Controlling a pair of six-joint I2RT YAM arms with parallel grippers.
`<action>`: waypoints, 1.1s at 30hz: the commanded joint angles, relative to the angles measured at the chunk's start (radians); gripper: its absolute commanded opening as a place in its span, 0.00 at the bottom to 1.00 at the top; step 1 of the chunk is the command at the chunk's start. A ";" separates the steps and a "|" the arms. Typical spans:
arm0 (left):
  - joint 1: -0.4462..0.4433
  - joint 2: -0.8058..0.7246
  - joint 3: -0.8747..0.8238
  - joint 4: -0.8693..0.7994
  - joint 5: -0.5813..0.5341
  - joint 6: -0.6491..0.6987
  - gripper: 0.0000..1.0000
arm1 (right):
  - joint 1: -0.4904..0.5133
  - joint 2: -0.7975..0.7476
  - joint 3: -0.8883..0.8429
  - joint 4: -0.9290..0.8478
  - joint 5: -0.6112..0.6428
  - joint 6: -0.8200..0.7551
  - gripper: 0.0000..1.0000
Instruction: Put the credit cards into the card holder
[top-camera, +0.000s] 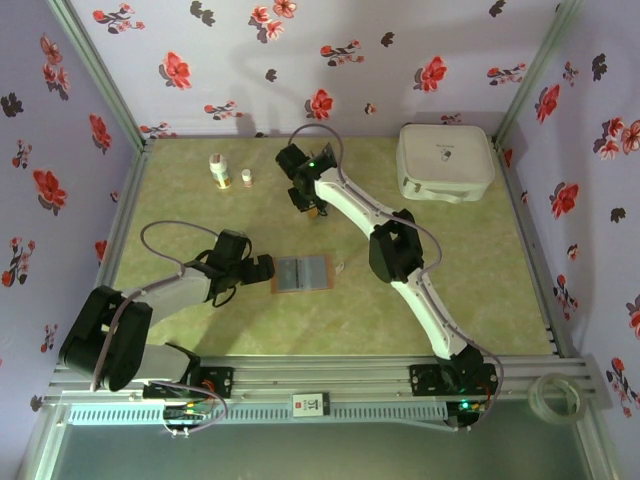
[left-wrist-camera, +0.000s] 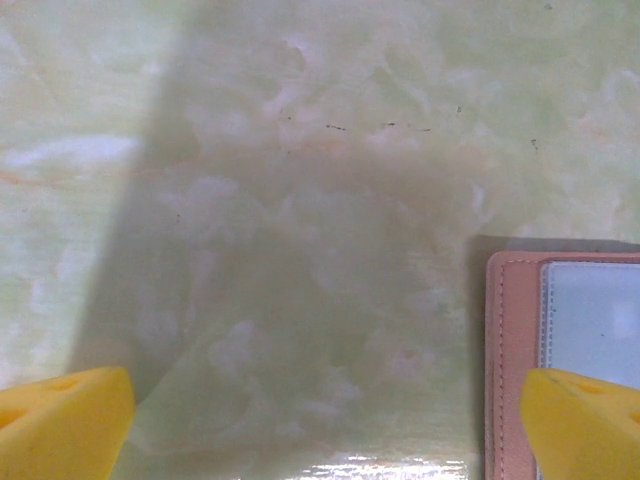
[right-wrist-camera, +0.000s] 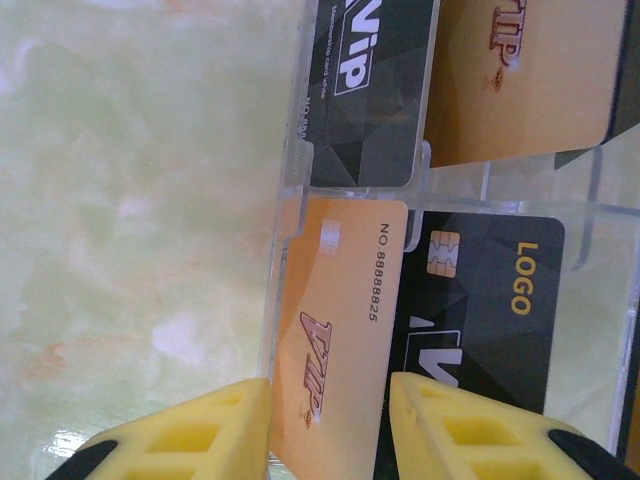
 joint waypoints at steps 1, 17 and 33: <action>0.011 0.020 0.013 0.016 0.016 0.004 1.00 | 0.008 0.030 0.022 -0.035 -0.012 -0.014 0.34; 0.011 0.031 0.009 0.028 0.018 -0.001 1.00 | 0.001 -0.009 0.021 -0.002 -0.087 0.047 0.16; 0.011 0.023 0.007 0.026 0.018 -0.003 1.00 | -0.034 -0.073 -0.065 0.061 -0.161 0.103 0.00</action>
